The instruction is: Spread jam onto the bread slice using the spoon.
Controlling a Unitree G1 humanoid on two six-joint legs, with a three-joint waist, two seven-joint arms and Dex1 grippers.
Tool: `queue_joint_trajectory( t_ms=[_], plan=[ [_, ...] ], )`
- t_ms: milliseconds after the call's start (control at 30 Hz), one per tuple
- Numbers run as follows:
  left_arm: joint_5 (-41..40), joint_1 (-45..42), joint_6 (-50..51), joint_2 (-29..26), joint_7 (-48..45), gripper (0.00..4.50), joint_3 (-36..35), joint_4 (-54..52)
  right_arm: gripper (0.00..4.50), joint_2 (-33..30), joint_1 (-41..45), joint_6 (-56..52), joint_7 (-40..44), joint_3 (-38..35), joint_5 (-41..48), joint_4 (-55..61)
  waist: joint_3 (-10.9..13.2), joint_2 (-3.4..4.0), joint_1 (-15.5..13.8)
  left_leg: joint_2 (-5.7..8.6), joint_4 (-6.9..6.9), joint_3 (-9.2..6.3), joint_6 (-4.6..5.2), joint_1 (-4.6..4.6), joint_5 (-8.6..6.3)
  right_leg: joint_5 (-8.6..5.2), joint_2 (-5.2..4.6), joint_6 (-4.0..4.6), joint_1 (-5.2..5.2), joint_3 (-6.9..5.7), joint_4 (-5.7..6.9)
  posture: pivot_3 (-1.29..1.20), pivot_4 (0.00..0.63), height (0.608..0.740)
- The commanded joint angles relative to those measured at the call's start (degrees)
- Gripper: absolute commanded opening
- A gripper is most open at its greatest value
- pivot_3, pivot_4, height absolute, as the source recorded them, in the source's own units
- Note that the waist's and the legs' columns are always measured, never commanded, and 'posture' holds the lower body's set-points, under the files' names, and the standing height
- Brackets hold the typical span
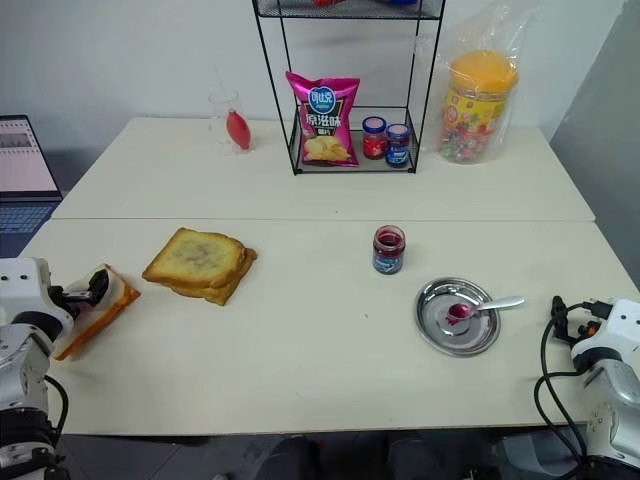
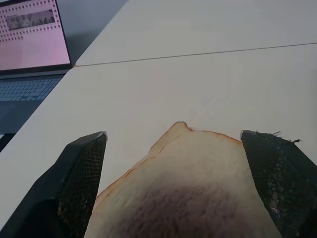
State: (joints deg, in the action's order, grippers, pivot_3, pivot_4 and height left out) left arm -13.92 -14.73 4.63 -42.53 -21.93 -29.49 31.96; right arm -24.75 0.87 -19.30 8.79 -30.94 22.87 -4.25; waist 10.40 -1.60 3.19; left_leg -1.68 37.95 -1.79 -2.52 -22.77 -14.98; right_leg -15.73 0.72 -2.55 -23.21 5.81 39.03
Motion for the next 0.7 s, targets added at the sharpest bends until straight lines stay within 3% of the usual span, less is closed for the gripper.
queue_joint_trajectory(
  t_ms=[33,267,433,533,700],
  plan=[
    [-0.4,0.3,-0.3,-1.9,0.5,4.50,-1.5,-2.3,4.49,-1.4,0.7,0.9,0.1,-2.0,0.2,0.6,0.0,0.00,0.0,0.00,0.00,0.00,0.00,0.00,0.00,0.00,0.00,0.00,0.00,0.00,0.00,0.00,0.150,0.740],
    [-2.3,2.1,1.1,-2.2,-0.3,4.50,-2.8,-5.5,4.49,-2.9,2.3,0.5,0.3,-3.1,0.9,3.0,0.0,0.01,0.0,0.00,-0.01,0.01,0.00,-0.01,0.00,0.00,0.00,0.00,0.00,0.02,-0.01,0.00,0.150,0.740],
    [-7.4,6.1,6.8,-3.4,-6.1,4.50,-4.2,-16.1,4.49,-7.0,7.0,-5.0,3.2,-2.0,5.1,10.1,0.1,0.09,0.3,-0.01,0.00,0.12,0.00,0.00,0.00,0.01,-0.02,0.00,-0.04,0.11,0.02,0.00,0.150,0.740],
    [-12.5,9.4,14.4,-5.2,-12.3,4.50,-4.2,-24.4,4.49,-11.6,12.7,-12.0,8.6,1.2,11.0,15.2,0.0,0.10,0.3,-0.06,0.01,0.08,0.00,0.05,0.00,0.00,0.03,-0.02,-0.02,0.07,0.03,0.00,0.150,0.740],
    [-18.9,10.4,25.0,-4.9,-12.4,4.50,-5.7,-30.3,4.49,-15.2,17.8,-23.4,15.0,5.3,21.7,21.2,0.0,0.10,0.2,-0.11,-0.04,-0.03,0.01,0.03,0.00,-0.02,0.09,0.03,-0.01,-0.01,0.01,0.00,0.150,0.740]
  ],
)
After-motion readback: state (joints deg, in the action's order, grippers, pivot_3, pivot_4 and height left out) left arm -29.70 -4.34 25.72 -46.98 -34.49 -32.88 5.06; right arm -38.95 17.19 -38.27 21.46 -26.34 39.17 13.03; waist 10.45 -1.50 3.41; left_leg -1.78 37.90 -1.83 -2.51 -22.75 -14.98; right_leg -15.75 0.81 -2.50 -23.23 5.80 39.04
